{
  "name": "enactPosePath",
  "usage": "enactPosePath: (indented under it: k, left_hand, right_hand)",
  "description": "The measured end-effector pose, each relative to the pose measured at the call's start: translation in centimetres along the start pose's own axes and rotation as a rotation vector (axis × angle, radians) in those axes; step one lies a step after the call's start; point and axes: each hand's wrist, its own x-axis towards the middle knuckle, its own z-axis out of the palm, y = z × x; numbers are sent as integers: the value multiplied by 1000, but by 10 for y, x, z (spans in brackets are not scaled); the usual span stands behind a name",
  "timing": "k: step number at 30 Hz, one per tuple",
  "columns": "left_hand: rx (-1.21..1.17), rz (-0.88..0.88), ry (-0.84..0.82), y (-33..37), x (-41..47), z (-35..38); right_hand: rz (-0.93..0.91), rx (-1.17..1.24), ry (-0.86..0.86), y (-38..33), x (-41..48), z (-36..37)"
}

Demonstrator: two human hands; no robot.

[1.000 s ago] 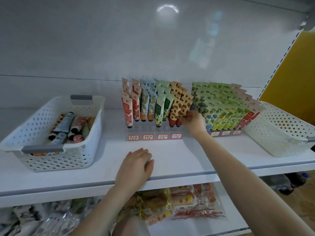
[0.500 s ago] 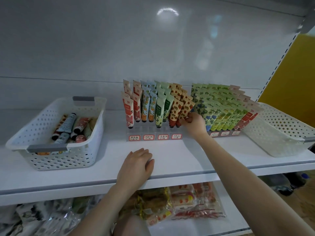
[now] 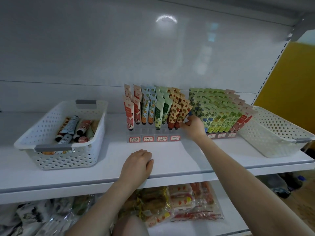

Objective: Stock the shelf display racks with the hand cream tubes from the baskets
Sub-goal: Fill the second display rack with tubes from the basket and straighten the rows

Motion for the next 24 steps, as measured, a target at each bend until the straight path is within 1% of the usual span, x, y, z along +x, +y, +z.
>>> enactPosePath:
  k: [3,8,12,15,19,22,24]
  left_hand:
    - [5,6,74,4,-2,-7]
    - [75,60,194,10,-9,-40]
    - [83,74,298,5,-21,-84]
    - [121,7,380,-7,-27,-117]
    - [146,-185,314,-50,-27,-154]
    - [183,-309,259,-81,-24,-173]
    - [242,-369,185,-96,-17,-181]
  right_hand:
    - [-12,-14,-21,-2,-10,-4]
    - [-159,-84,1,-16,-36,-8]
    - [-271,-2,-27,-50,-52,4]
    - [-368,42,-79,-86,-62,21]
    - [-450,78,-168,-131,-66,49]
    - [-461,109,-250,-161,-62,72]
    - [-451,86,-315,-180,-61,88]
